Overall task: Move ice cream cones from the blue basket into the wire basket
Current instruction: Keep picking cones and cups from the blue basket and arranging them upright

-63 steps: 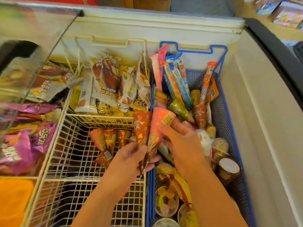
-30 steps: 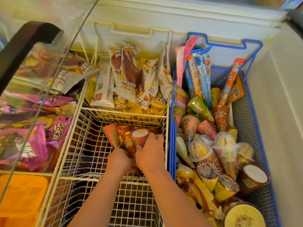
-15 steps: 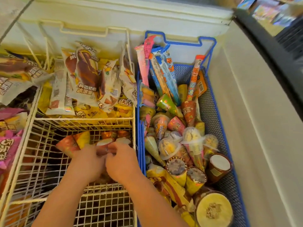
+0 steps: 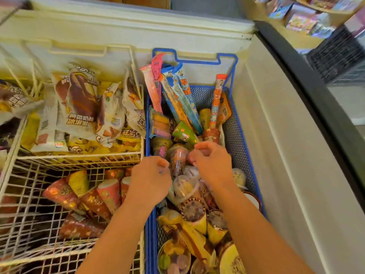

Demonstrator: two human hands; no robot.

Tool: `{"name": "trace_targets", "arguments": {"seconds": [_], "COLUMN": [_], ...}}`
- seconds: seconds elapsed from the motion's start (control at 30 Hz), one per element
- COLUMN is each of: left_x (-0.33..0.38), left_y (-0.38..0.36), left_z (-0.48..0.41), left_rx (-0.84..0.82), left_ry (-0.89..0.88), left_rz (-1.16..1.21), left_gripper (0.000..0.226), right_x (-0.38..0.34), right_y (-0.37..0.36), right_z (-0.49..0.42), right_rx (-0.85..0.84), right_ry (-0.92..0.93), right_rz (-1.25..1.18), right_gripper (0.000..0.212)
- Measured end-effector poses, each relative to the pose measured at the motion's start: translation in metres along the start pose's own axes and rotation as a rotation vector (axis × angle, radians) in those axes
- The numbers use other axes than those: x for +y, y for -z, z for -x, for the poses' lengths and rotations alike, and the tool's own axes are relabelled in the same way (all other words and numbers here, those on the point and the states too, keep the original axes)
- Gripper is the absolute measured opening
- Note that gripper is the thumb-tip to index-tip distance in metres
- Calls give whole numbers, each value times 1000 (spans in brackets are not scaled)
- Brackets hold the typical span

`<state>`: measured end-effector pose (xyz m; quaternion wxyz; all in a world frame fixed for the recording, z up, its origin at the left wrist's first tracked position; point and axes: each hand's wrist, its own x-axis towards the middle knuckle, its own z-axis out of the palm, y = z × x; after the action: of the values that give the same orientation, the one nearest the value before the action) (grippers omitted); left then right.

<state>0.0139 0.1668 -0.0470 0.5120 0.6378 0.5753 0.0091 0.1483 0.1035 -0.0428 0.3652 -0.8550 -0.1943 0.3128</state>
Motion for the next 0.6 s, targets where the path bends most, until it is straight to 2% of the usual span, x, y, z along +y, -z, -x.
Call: {"name": "trace_targets", "arguments": {"seconds": [0.1,0.17,0.27,0.47,0.6], "left_x": [10,20,29,31,36], "left_y": [-22,-31,-41,-51,-59], "left_z": [-15,-23,-39,-61,-65], "left_rx": [28,13,-28,26,63], "left_ry": [-4,-4,-12,11,-55], "left_rz": [-186,-249,-247,-294,-202], "left_gripper": [27,28,16,33,20], "right_x": [6,5,0,-2,2], "right_y": [-4,-10,-13,-7,-9], "right_z": [-14,-21,-35,-70,-88], "right_rx": [-3,-21,-82,-123,-219], "right_ry": [17,61,67,99,171], "right_rz": [55,119,176,311,421], "right_gripper": [21,26,34,38,50]}}
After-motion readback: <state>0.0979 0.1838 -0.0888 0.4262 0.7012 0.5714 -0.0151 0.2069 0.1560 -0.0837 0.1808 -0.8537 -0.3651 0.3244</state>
